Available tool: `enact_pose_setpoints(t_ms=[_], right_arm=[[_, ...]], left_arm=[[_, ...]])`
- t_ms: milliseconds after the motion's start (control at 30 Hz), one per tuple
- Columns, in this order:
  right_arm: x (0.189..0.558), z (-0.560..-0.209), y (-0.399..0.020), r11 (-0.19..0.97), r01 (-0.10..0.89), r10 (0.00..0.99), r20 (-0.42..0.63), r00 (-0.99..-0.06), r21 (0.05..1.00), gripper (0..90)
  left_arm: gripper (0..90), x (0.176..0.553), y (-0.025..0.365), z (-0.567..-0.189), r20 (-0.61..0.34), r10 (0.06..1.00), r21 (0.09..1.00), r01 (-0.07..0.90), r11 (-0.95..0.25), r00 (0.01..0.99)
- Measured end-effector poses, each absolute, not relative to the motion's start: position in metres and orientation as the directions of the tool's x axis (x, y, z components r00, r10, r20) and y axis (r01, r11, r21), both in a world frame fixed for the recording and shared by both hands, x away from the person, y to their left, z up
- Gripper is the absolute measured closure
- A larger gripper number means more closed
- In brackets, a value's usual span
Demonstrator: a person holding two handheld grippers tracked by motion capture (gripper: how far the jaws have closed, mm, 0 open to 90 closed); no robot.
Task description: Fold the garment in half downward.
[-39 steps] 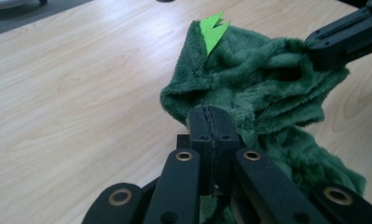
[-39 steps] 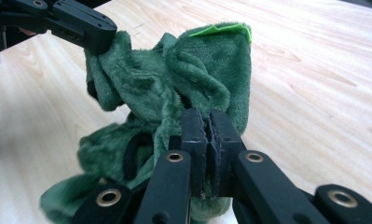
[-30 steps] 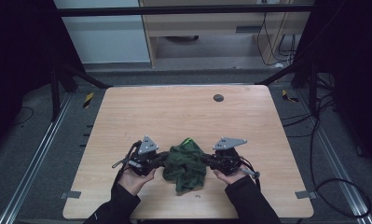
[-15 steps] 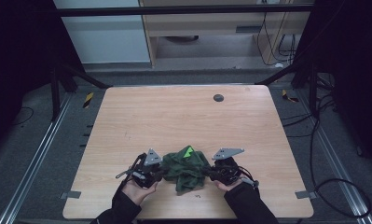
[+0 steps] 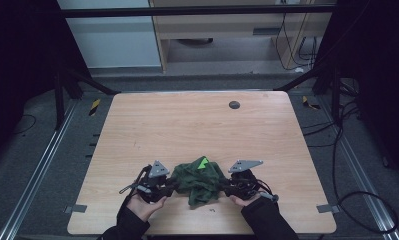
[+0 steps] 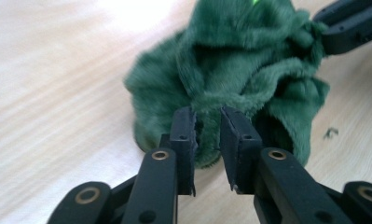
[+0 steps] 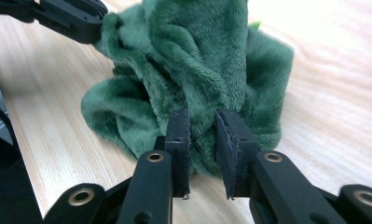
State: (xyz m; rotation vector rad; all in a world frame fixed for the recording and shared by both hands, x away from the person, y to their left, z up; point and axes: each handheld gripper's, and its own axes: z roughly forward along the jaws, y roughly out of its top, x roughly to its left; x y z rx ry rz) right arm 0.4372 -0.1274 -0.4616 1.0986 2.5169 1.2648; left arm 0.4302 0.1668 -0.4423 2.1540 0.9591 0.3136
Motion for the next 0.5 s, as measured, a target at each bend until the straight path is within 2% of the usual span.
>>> enact_pose_setpoints(t_ms=[167, 233, 300, 400, 500], right_arm=[[0.439, -0.451, -0.132, 0.361, 0.54, 0.656, 0.204, -0.726, 0.76, 74.5], [0.442, -0.446, -0.133, 0.35, 0.536, 0.662, 0.202, -0.722, 0.768, 75.3], [0.446, -0.441, -0.133, 0.337, 0.532, 0.669, 0.2, -0.716, 0.777, 77.5], [0.46, -0.432, -0.129, 0.31, 0.529, 0.692, 0.194, -0.695, 0.79, 85.8], [0.472, -0.428, -0.124, 0.298, 0.522, 0.704, 0.185, -0.686, 0.799, 89.9]], left_arm=[[74.5, 0.436, 0.176, -0.43, -0.081, 0.746, 0.741, 0.54, -0.399, 0.661], [77.8, 0.441, 0.179, -0.424, -0.08, 0.756, 0.75, 0.539, -0.383, 0.65], [79.2, 0.45, 0.179, -0.419, -0.079, 0.764, 0.755, 0.539, -0.374, 0.641], [87.8, 0.469, 0.171, -0.413, -0.065, 0.769, 0.76, 0.531, -0.375, 0.637], [89.2, 0.483, 0.161, -0.413, -0.059, 0.768, 0.753, 0.533, -0.385, 0.637]])
